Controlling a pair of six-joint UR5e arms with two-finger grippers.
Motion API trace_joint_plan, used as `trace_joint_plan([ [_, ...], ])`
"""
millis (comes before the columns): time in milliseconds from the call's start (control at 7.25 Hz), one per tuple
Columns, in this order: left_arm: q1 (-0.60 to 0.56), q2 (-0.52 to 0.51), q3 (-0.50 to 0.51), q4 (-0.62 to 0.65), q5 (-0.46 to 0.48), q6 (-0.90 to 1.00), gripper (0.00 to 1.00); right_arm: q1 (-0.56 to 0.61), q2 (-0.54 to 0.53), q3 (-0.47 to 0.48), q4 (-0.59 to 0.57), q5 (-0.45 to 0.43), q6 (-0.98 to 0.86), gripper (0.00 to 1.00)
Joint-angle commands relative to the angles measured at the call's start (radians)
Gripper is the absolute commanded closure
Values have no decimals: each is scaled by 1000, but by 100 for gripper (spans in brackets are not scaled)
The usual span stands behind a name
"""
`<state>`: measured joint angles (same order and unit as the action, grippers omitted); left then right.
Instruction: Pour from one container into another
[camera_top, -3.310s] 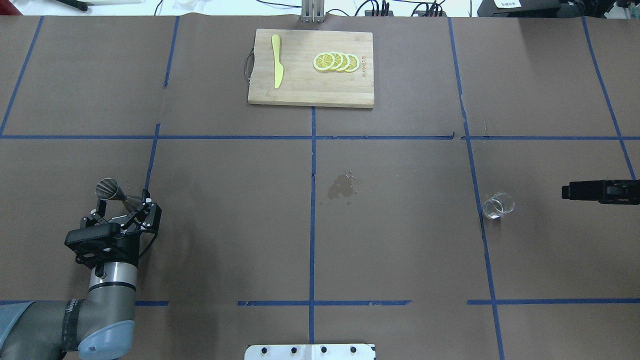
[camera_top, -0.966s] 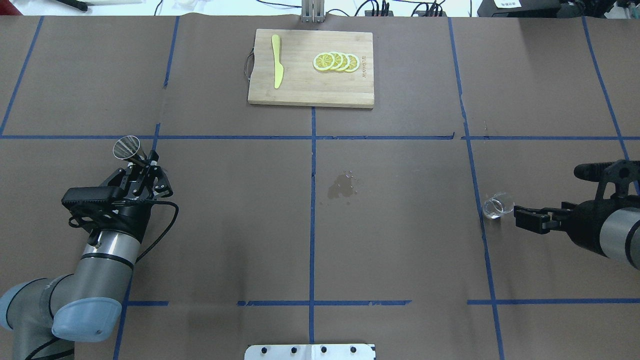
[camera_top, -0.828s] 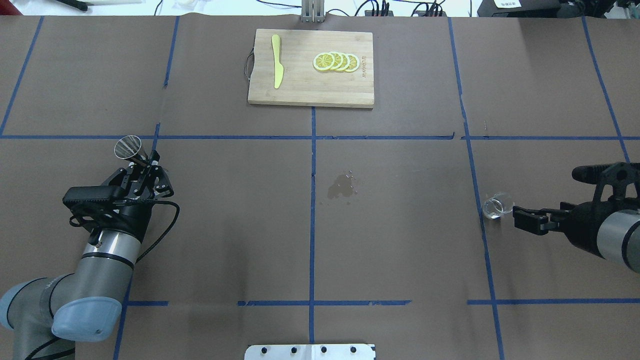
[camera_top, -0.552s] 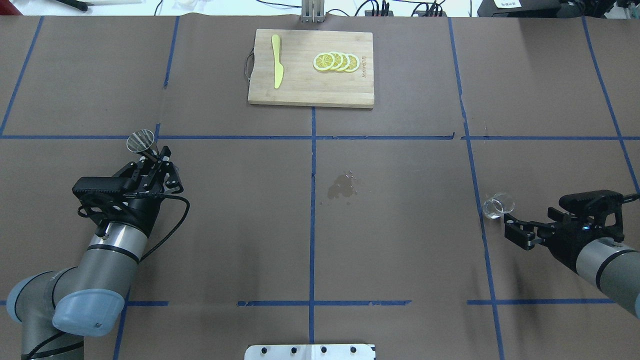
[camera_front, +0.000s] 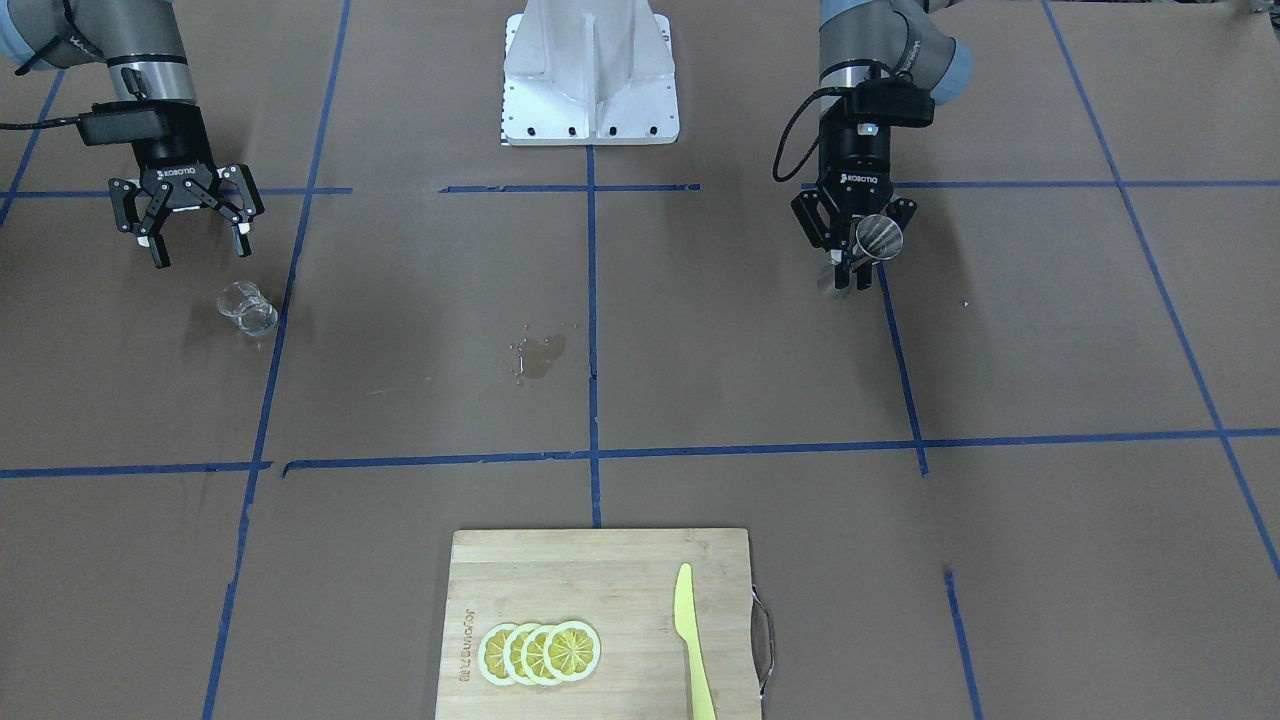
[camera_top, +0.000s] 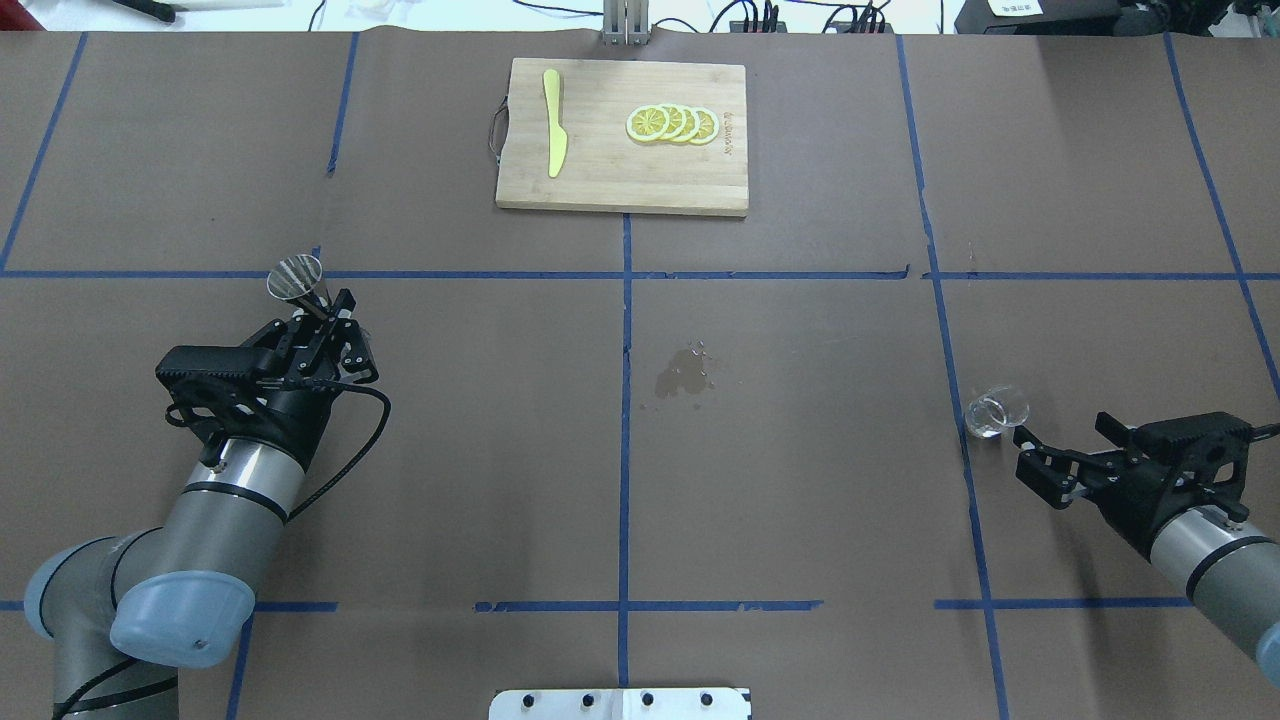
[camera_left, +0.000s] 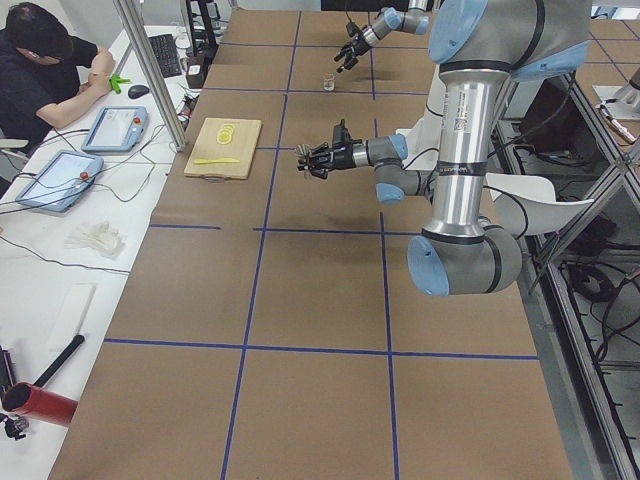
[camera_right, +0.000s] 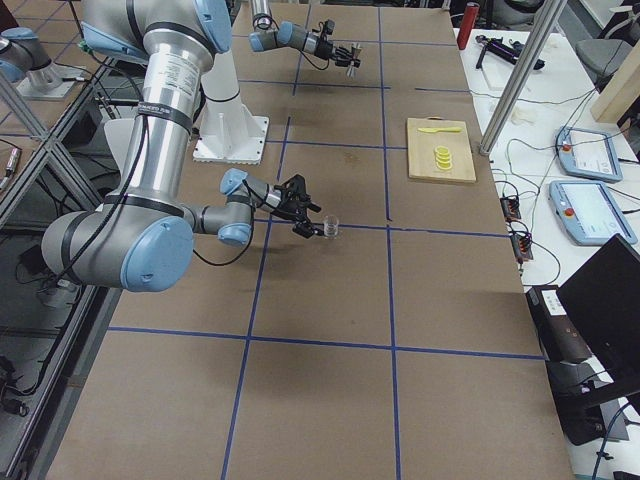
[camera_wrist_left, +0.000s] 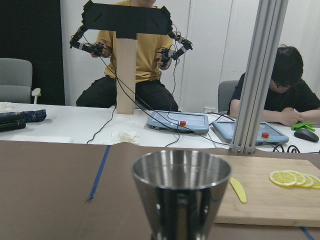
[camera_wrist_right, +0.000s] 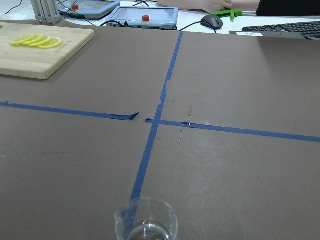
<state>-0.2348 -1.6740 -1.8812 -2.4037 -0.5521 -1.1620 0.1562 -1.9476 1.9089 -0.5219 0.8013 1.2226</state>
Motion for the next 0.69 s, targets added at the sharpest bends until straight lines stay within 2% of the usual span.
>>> trace_joint_plan([
  [0,0,10,8,-149,-84,217,100,-7,58,-65,2,-56,0,0],
  [138,6,-2,33,-275,-121,355,100,-7,65,-71,0,-56,0,0],
  [414,6,-9,39,-321,-213,393,100,-7,122,-135,0,-71,0,0],
  [552,6,-36,48,-319,-222,393,100,-7,166,-177,0,-77,-8,0],
])
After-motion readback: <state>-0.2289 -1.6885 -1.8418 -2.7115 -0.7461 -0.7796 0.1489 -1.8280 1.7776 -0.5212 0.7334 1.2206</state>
